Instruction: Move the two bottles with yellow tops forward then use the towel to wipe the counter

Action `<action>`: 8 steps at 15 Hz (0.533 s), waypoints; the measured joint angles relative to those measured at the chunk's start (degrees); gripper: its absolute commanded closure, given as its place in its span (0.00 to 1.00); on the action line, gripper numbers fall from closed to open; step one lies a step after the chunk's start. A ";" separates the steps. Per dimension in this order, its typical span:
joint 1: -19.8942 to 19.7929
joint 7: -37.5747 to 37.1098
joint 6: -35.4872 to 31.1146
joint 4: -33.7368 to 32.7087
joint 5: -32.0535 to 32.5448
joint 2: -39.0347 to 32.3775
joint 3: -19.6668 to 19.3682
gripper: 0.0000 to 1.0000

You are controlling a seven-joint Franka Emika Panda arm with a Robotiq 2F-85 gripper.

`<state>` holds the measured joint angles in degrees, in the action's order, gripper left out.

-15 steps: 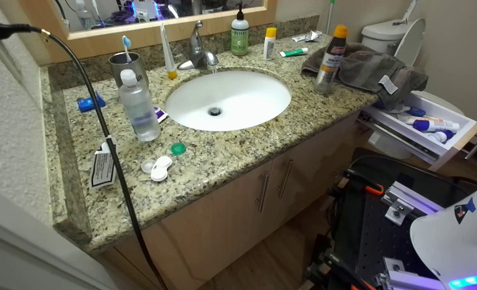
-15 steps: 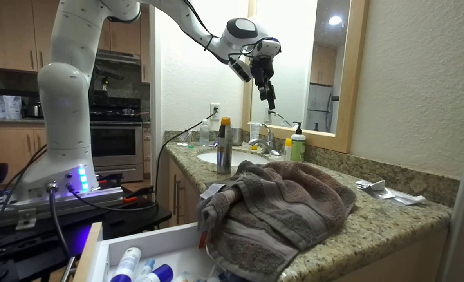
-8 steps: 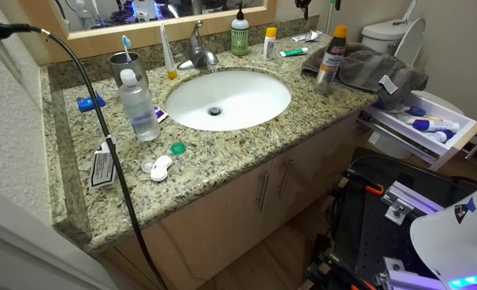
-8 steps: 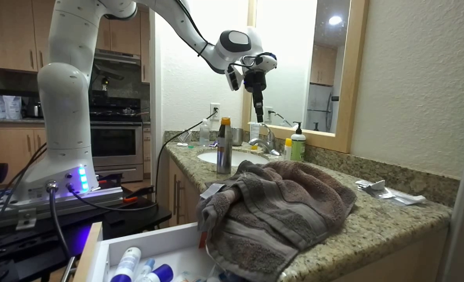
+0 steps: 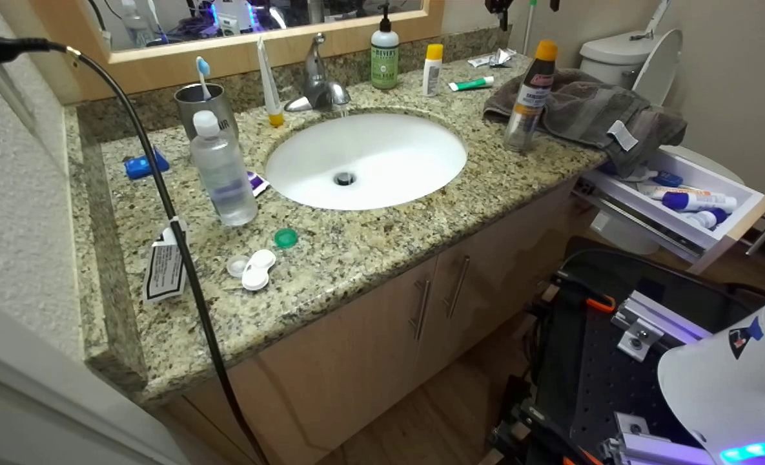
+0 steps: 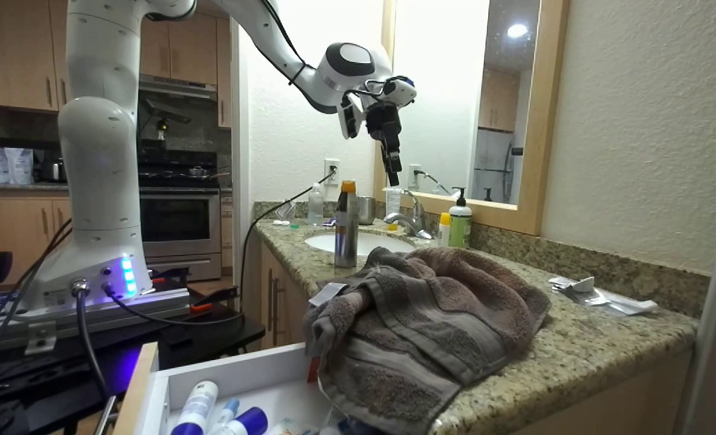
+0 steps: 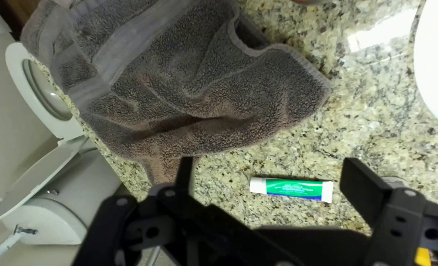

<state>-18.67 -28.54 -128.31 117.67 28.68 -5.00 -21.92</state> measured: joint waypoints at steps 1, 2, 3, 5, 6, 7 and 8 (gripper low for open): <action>0.01 0.39 -0.03 0.00 -0.44 -0.02 0.05 0.00; 0.02 2.30 -0.38 0.10 -1.68 -0.08 0.24 0.00; 0.04 5.13 -1.03 0.45 -3.49 -0.10 0.53 0.00; 0.13 11.04 -3.40 2.28 -7.04 -0.05 1.26 0.00; 0.15 13.87 -4.80 3.60 -8.49 -0.03 1.61 0.00; 0.19 16.79 -6.03 5.05 -9.72 -0.02 1.97 0.00; 0.23 19.45 -7.10 6.55 -10.59 -0.01 2.25 0.00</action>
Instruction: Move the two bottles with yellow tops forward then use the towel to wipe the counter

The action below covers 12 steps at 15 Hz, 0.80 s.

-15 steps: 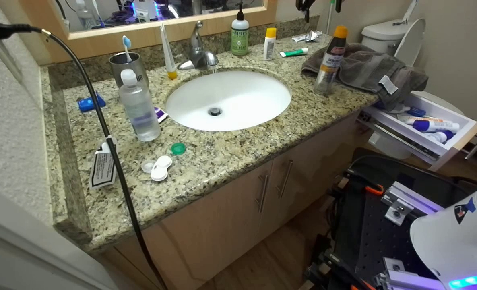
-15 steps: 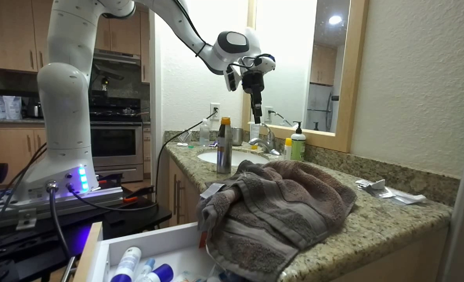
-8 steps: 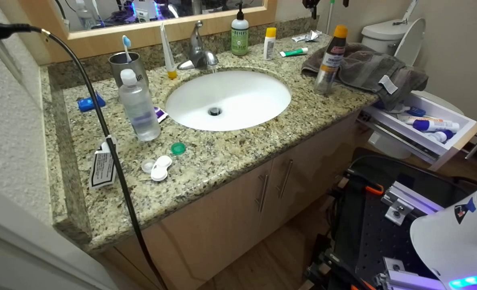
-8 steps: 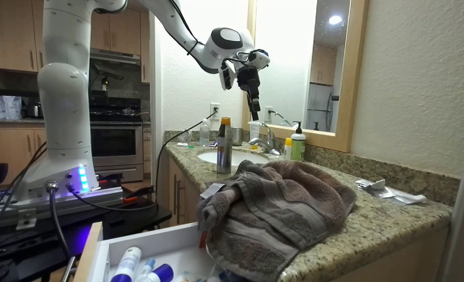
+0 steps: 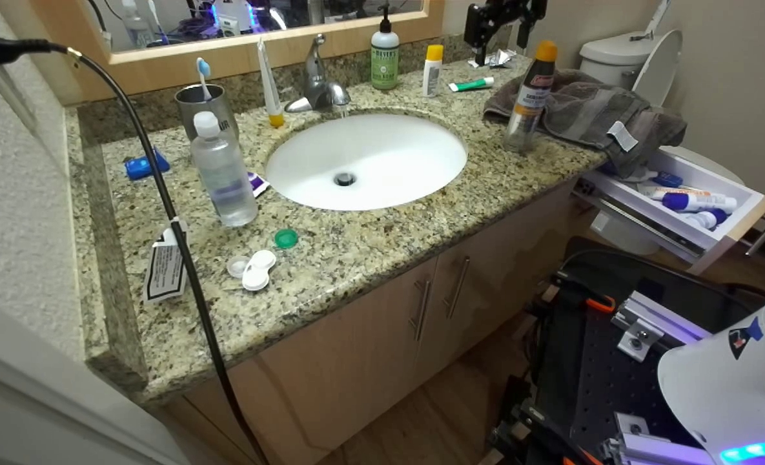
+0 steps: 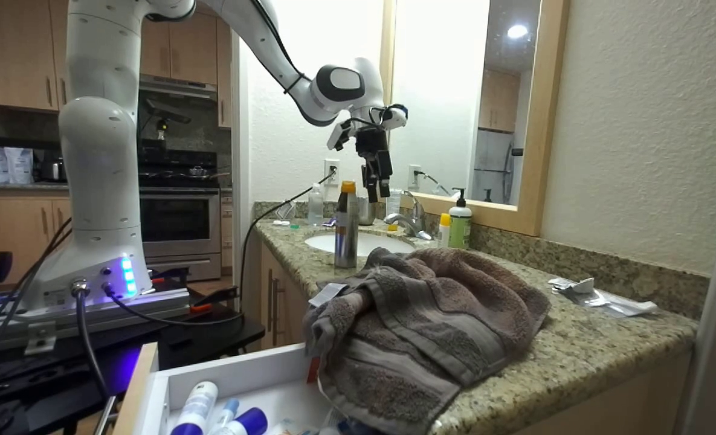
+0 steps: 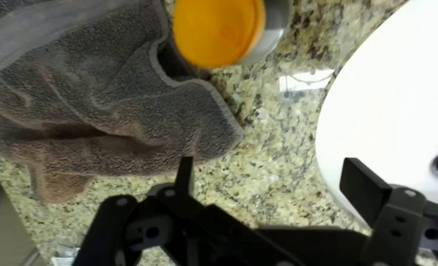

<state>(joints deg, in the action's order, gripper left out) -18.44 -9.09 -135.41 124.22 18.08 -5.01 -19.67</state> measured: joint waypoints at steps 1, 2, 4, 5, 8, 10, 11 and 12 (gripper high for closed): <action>0.05 2.12 -0.46 1.39 -0.24 0.00 0.12 0.00; 0.06 3.83 -0.64 2.69 -0.22 0.02 0.13 0.00; 0.01 5.61 -0.79 4.85 0.47 0.11 -0.23 0.00; -0.04 5.54 -0.79 5.56 1.64 0.17 -0.63 0.00; -1.07 5.99 -1.36 6.27 3.36 0.18 -2.38 0.00; -0.58 5.75 -1.32 6.17 3.30 0.18 -1.84 0.00; -0.36 5.47 -1.32 6.17 3.30 0.17 -1.63 0.00; -0.43 5.75 -1.44 6.04 3.01 0.18 -1.69 0.00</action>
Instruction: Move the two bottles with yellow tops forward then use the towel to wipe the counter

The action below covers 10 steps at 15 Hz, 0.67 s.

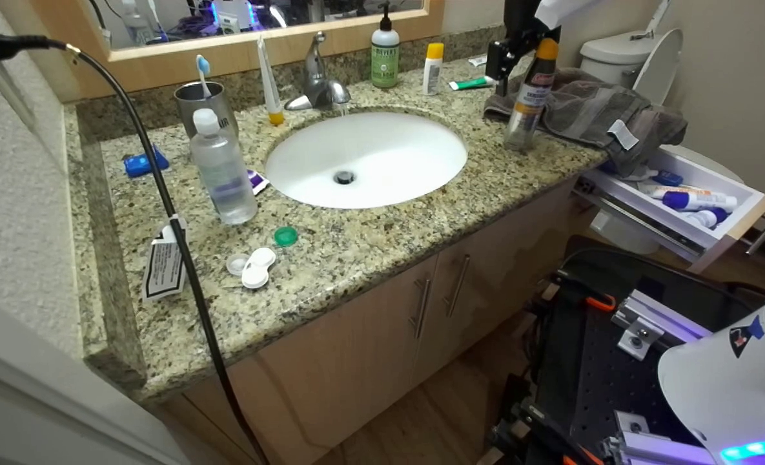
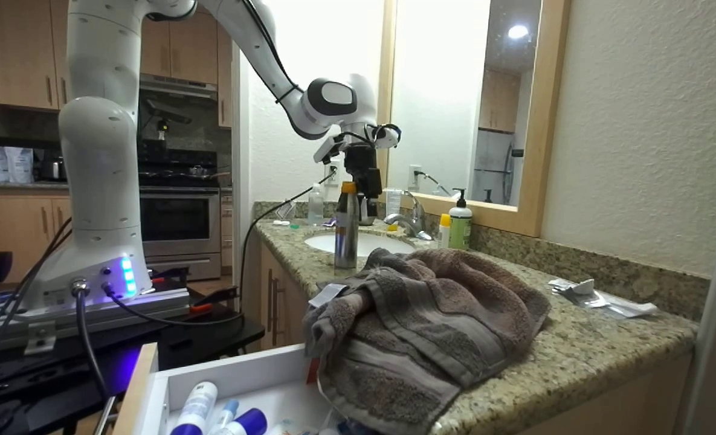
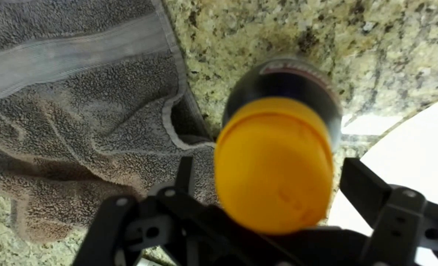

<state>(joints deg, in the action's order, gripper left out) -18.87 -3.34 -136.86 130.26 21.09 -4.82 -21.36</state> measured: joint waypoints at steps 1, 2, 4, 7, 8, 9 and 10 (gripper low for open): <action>-0.12 0.64 -0.05 -0.05 -0.70 0.18 -0.07 0.00; -0.42 1.61 -0.22 -0.09 -1.50 0.47 -0.39 0.00; -1.86 4.59 -0.87 -0.16 -2.51 1.82 -1.79 0.00; -5.79 10.63 -0.98 -0.20 -2.52 4.54 -5.72 0.00; -7.27 13.44 -0.98 -0.34 -2.79 5.21 -7.19 0.00; -8.46 15.81 -0.98 -0.55 -3.21 5.73 -8.31 0.00; -9.22 17.19 -0.98 -0.60 -3.43 6.14 -8.93 0.00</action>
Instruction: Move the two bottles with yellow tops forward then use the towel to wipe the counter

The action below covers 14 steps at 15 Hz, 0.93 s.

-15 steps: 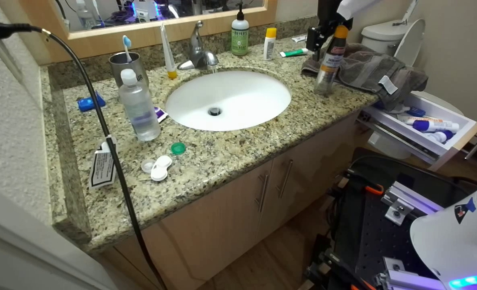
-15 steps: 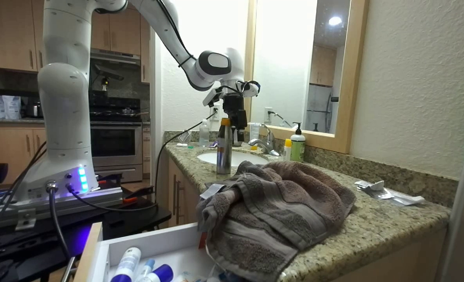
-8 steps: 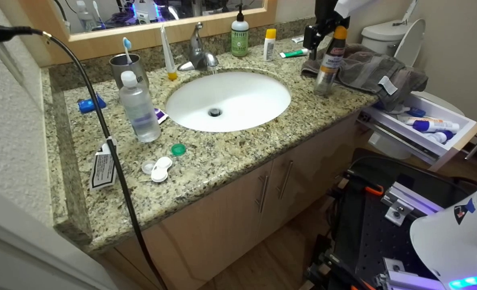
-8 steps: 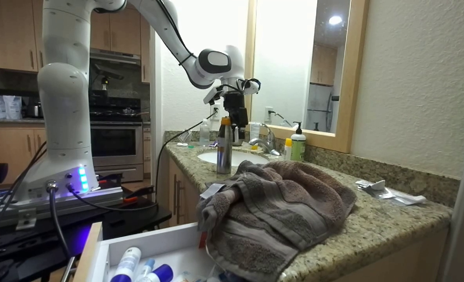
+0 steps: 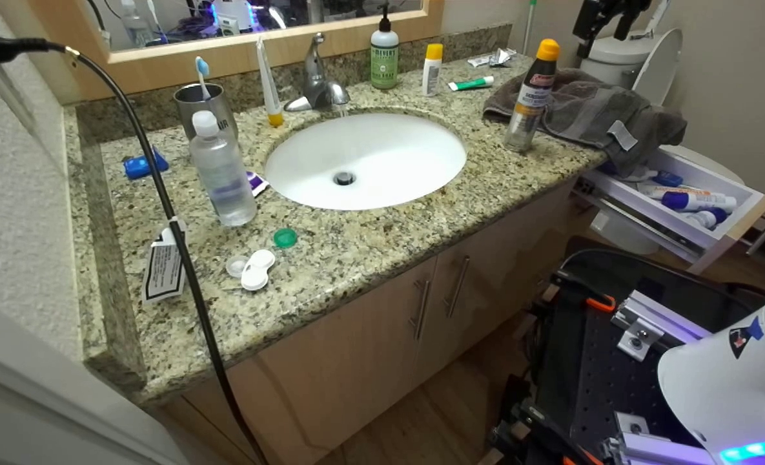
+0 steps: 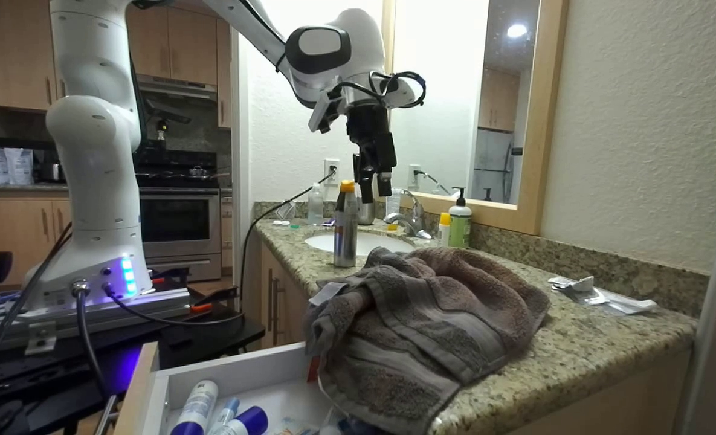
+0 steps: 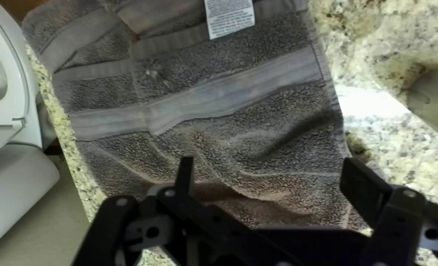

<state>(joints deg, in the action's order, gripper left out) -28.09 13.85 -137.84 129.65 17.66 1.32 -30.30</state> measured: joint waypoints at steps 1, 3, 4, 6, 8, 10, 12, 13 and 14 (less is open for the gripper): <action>-0.23 0.38 0.00 0.00 -0.04 0.17 -0.20 0.00; -0.01 0.24 0.01 0.00 -0.04 0.12 0.07 0.00; -0.04 0.37 0.01 0.00 -0.32 0.09 -0.01 0.00; -0.52 3.64 -0.40 -0.09 -2.89 0.17 -1.02 0.00; -1.97 10.62 -2.64 -0.51 -7.08 0.33 -3.55 0.00; -3.77 19.57 -4.96 -1.36 -12.31 0.60 -7.04 0.00; -4.49 24.46 -6.35 -1.65 -14.95 1.56 -9.17 0.00; -3.91 20.01 -9.01 -0.75 -13.10 2.28 -8.53 0.00; -3.26 16.34 -11.72 -0.05 -11.73 2.40 -7.92 0.00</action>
<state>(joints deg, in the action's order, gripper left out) -31.34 30.19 -149.56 129.61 5.93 3.72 -38.22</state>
